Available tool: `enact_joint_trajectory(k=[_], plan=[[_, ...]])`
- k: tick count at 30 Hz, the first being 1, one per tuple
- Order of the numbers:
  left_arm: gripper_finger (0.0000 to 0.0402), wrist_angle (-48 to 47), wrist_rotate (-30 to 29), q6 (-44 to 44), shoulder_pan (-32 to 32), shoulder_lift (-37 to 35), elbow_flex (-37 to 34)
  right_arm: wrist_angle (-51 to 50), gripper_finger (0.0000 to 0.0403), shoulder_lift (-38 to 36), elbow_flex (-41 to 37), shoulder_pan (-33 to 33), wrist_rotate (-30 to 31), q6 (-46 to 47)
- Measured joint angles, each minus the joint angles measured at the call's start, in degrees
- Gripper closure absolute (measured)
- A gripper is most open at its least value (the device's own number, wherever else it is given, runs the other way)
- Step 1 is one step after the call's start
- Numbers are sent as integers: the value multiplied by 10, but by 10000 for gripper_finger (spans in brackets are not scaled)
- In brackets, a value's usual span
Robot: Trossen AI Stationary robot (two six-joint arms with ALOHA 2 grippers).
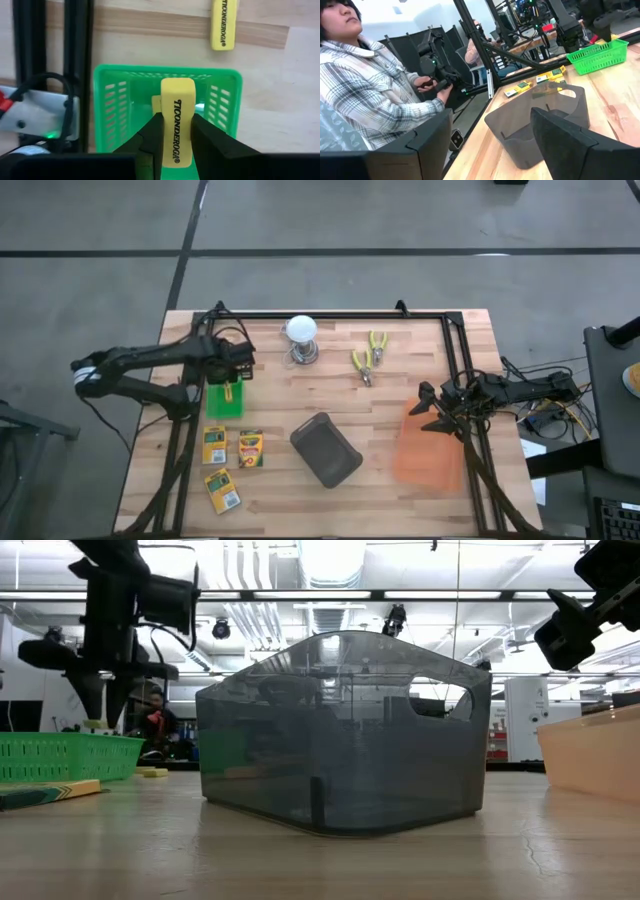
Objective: Pick & Place School Supplies
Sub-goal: Put the yellow eraser into the green bin
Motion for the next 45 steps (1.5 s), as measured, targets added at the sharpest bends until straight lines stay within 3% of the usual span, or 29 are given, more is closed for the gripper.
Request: enact_joint_trajectory(k=[13, 33, 45], plan=[[321, 86, 13, -22, -9, -18, -87, 0, 144, 0, 0, 0, 0, 0], [320, 155, 26, -19, -11, -18, -144, 0, 144, 0, 0, 0, 0, 0], [263, 155, 26, -18, -11, -18, -145, 0, 135, 0, 0, 0, 0, 0]])
